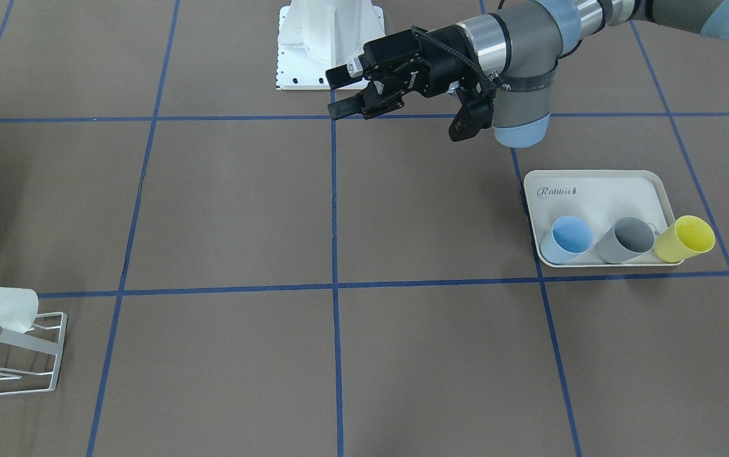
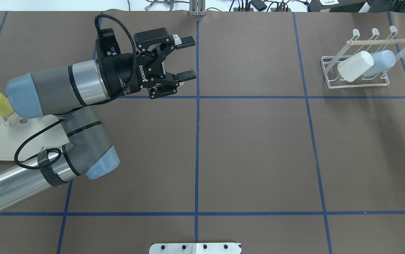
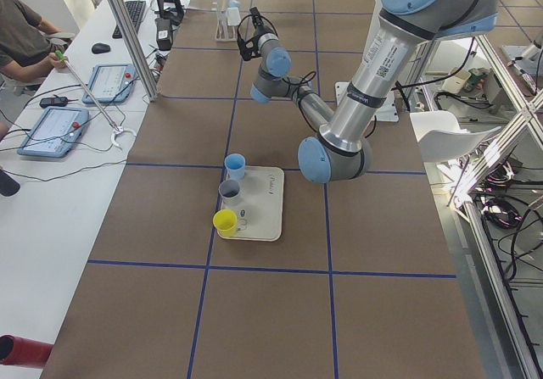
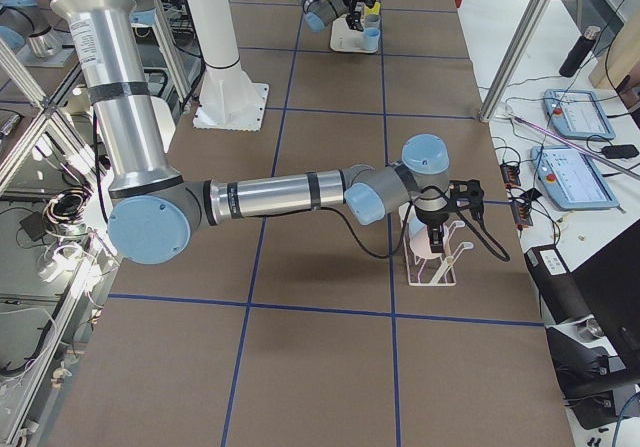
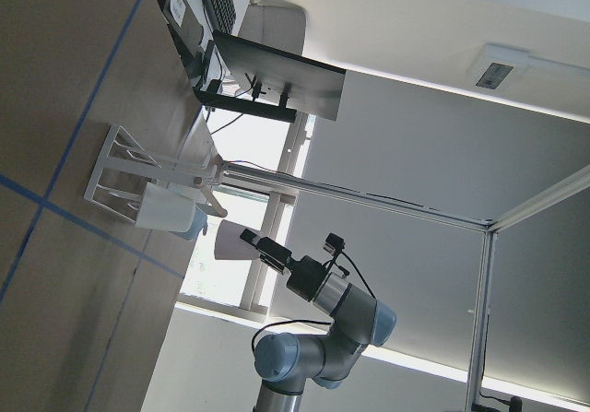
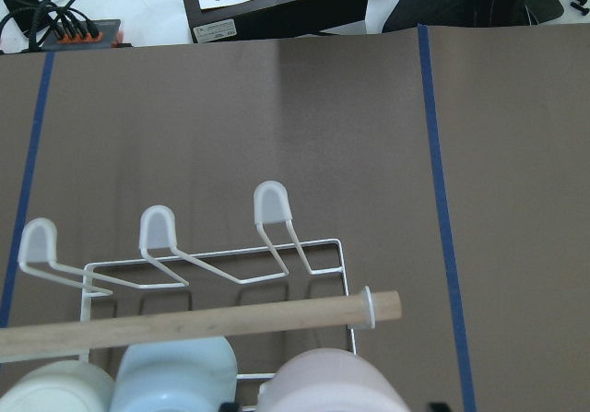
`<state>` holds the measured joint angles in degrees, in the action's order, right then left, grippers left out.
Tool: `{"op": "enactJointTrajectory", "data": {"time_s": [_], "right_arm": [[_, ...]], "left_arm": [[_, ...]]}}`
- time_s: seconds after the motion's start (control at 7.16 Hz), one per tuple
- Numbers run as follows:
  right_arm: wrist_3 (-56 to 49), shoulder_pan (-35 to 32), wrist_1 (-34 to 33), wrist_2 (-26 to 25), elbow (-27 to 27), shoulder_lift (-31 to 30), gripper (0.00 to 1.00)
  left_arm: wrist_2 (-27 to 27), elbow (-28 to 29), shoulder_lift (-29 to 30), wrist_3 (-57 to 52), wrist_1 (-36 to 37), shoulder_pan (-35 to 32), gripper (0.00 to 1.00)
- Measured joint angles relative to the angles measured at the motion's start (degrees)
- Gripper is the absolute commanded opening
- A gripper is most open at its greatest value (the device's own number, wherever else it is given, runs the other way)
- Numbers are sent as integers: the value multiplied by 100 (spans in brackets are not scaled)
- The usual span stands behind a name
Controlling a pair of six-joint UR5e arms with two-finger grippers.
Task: Transfer IKEA cup to right arm and place on rack
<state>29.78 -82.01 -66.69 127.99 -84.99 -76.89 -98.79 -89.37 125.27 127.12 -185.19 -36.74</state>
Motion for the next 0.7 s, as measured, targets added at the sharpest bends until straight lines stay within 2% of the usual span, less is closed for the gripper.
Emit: {"op": "enactJointTrajectory", "data": {"time_s": [0.7], "right_arm": [[8, 115, 7, -2, 56, 7, 0]], "left_arm": [[0, 9, -2, -3, -2, -2, 87]]}}
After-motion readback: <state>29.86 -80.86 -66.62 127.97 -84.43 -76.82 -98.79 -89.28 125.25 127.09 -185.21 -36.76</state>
